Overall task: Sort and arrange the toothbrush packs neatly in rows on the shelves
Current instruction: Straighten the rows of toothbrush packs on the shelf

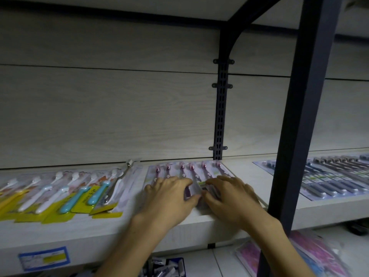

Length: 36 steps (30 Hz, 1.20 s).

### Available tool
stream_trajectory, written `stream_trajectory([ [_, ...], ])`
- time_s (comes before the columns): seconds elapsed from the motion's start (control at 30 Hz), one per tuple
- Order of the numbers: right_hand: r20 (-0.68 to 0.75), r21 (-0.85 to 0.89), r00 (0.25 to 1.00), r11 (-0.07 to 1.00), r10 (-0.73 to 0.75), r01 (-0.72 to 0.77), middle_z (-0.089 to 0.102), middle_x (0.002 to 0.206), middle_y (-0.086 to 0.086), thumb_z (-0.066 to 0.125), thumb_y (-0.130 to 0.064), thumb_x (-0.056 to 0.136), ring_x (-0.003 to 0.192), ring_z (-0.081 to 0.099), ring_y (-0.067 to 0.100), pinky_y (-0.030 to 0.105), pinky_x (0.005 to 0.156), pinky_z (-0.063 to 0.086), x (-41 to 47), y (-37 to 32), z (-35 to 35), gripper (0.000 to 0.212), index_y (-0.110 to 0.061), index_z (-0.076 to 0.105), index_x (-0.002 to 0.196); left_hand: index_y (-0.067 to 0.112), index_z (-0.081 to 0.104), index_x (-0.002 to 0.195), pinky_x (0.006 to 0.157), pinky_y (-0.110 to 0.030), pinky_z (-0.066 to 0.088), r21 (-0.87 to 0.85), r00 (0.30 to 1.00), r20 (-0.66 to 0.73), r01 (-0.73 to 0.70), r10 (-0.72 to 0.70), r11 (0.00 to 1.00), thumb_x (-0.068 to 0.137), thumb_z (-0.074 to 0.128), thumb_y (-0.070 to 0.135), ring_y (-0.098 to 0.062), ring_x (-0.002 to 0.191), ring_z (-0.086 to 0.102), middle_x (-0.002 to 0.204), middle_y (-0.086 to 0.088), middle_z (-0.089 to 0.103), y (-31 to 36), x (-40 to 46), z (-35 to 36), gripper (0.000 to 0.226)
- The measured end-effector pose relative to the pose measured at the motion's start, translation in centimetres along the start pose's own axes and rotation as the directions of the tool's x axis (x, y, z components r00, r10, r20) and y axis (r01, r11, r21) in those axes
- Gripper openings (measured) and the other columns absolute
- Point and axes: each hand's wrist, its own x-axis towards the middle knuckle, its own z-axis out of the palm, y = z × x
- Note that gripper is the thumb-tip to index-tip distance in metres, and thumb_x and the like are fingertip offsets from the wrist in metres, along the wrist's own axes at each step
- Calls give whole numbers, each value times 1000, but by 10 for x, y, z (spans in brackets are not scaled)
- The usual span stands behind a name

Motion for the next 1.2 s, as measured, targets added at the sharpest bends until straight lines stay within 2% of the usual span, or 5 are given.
stream_trajectory([
  [0.2, 46, -19, 997, 998, 68, -67, 51, 123, -9, 32, -59, 89, 122, 39, 19, 45, 100, 32, 0, -2, 2, 40, -38, 49, 118, 35, 53, 93, 89, -44, 44, 20, 1000, -2, 12, -12, 1000, 92, 43, 49, -23, 101, 56, 94, 6, 60, 2, 0, 1, 18],
  [0.67, 40, 23, 999, 1000, -10, 9, 52, 102, -11, 33, -59, 90, 99, 41, 11, 35, 84, 37, -1, -2, 3, 35, -34, 53, 104, 29, 58, 91, 85, -41, 48, -78, 991, -101, 76, -84, 994, 89, 45, 38, -21, 90, 59, 87, 2, 65, -2, -6, 6, 15],
  [0.9, 2, 36, 998, 997, -65, 64, 52, 99, -14, 27, -61, 90, 99, 43, 10, 35, 85, 39, -2, 1, 7, 39, -37, 52, 108, 32, 62, 107, 90, -39, 44, -55, 994, -97, 50, -55, 997, 91, 43, 51, -19, 106, 55, 109, 7, 64, 4, -6, 7, 31],
  [1.03, -19, 63, 995, 993, -97, 98, 51, 90, -15, 28, -58, 92, 92, 44, 9, 32, 79, 36, -2, 1, 8, 30, -38, 50, 95, 32, 62, 113, 98, -41, 40, -35, 994, -100, 51, -54, 998, 93, 42, 50, -20, 128, 37, 142, 6, 40, 2, -5, 9, 34],
  [1.2, -27, 79, 992, 989, -127, 129, 51, 88, -15, 30, -56, 93, 90, 45, 8, 32, 80, 41, -4, 1, 6, 30, -35, 52, 93, 30, 62, 109, 93, -38, 43, -99, 990, -131, 39, -52, 994, 92, 43, 44, -16, 110, 49, 115, 9, 59, 3, -9, 7, 29],
])
